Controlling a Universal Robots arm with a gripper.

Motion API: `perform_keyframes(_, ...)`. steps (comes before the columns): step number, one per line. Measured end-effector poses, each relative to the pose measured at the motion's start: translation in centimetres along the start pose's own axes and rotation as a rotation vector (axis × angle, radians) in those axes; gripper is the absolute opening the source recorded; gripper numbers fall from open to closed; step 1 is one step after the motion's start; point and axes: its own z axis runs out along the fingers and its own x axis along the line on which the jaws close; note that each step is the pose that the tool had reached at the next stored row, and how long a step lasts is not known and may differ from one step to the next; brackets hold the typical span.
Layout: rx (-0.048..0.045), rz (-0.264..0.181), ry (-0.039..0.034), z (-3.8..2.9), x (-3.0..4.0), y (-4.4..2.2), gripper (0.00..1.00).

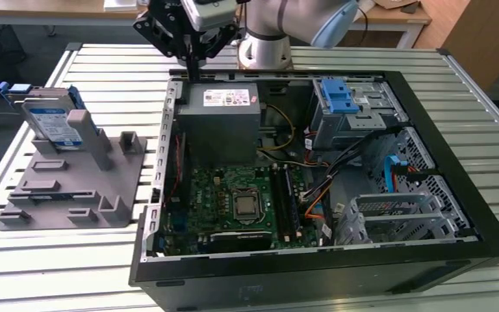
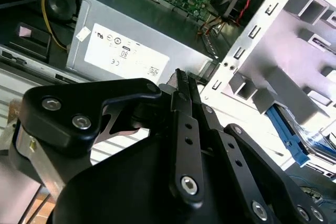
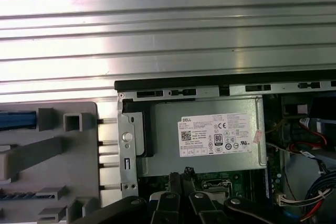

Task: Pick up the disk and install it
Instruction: 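Reach for the disk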

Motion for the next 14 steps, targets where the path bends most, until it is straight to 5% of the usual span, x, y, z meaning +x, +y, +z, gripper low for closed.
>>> perform_keyframes(4,-0.0001,0.000,0.0000,0.06,1.13,0.18,0.15)
perform_keyframes(14,0.0002,0.000,0.0002,0.15,2.38,0.89,0.15)
